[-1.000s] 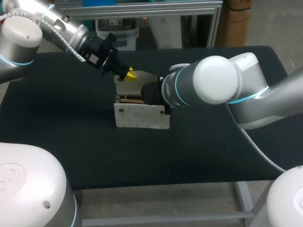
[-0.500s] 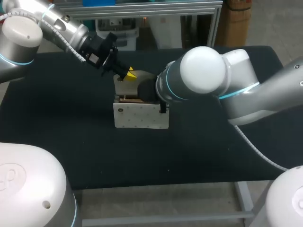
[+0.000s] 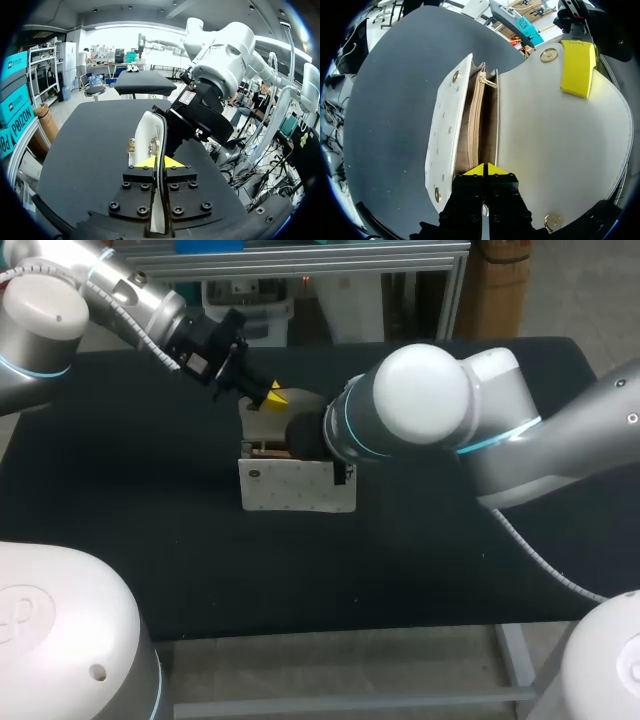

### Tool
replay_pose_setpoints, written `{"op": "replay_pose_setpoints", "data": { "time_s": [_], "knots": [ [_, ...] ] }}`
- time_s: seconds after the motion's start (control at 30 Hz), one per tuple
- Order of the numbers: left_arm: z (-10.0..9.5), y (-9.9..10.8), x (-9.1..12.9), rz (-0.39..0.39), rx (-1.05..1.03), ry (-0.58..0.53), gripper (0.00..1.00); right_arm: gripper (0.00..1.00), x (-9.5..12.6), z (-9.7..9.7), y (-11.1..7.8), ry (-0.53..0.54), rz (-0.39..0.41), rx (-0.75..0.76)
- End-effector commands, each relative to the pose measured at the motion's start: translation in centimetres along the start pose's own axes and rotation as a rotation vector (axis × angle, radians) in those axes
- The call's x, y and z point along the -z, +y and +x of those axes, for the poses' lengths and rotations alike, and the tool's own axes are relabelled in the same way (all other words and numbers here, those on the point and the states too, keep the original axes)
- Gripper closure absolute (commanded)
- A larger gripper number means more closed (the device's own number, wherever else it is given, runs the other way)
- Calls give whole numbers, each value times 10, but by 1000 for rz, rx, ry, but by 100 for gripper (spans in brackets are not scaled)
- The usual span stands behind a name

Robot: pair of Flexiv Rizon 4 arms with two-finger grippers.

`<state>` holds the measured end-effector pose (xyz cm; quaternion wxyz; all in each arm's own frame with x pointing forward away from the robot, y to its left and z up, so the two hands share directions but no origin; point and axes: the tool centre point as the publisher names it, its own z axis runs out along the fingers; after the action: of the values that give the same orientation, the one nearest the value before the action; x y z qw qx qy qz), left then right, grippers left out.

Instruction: Pick up the bag, open it, inspect its contents, close it, and place it on the opposite side

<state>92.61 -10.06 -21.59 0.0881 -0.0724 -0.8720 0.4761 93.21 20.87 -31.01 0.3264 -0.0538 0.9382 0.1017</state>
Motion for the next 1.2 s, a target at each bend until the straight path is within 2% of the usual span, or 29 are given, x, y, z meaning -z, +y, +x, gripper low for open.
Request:
{"op": "replay_pose_setpoints", "data": {
  "time_s": [0.03,0.4,0.9,0.97,1.1,1.2],
  "knots": [
    [1,-1,0,4,0,-1,100,100,-9,5,5,-2,10,6],
    [1,0,0,8,-2,-1,100,100,-21,2,3,65,32,-7],
    [2,-1,-2,13,-8,4,100,100,-25,11,6,61,37,23],
    [2,-1,-2,14,-9,3,100,93,-25,13,5,68,37,24],
    [3,-1,-2,15,-11,3,100,93,-27,15,4,82,36,24],
    [3,0,-3,15,-11,3,100,89,-28,16,4,103,33,28]
  ]
}}
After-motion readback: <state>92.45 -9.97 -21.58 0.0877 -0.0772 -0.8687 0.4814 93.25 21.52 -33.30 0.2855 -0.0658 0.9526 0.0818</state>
